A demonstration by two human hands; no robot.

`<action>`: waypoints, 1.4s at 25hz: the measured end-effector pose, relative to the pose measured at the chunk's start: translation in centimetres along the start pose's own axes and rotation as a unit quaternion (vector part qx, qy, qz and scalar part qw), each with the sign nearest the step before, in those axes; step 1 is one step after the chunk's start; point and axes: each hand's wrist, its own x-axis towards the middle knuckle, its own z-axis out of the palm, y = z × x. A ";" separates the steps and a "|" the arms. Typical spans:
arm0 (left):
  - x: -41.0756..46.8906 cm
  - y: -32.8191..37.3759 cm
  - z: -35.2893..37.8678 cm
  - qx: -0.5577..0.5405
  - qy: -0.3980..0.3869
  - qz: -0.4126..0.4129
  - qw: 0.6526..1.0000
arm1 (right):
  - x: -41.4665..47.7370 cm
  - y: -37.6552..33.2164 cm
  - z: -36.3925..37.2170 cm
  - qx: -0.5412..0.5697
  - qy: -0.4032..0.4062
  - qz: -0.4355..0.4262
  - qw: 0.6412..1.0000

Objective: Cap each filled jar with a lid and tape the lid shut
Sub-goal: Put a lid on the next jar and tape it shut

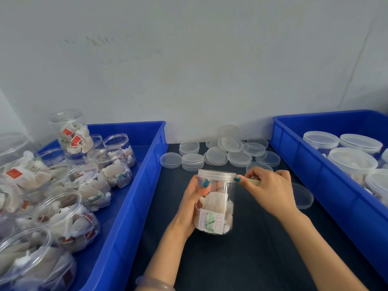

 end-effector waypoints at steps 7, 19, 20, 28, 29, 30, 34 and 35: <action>-0.3 -0.2 0.4 0.054 -0.019 -0.035 0.998 | -0.2 -0.3 0.0 0.062 -0.121 0.014 0.991; 0.4 -0.3 1.5 0.281 0.148 0.108 0.942 | -0.9 -0.6 -0.6 0.042 -0.112 -0.045 0.992; 0.5 -0.2 1.1 0.258 0.139 0.104 0.950 | -0.8 -0.2 -0.9 0.048 -0.117 -0.059 0.990; -0.6 1.0 0.5 0.092 0.057 0.058 0.992 | 0.3 0.6 -1.8 -0.029 -0.012 -0.101 0.994; -0.8 1.2 0.5 0.065 0.053 0.048 0.995 | 0.5 0.8 -1.9 -0.030 -0.007 -0.085 0.996; -1.0 1.4 0.4 0.040 0.043 0.042 0.997 | 0.6 1.0 -2.0 -0.028 -0.008 -0.074 0.997; -1.6 1.8 0.4 -0.049 0.007 -0.008 0.999 | 0.5 1.5 -1.8 -0.006 0.001 -0.066 0.998; -1.7 1.7 0.5 -0.077 -0.014 -0.042 0.996 | 0.4 1.4 -1.7 0.000 0.008 -0.068 0.998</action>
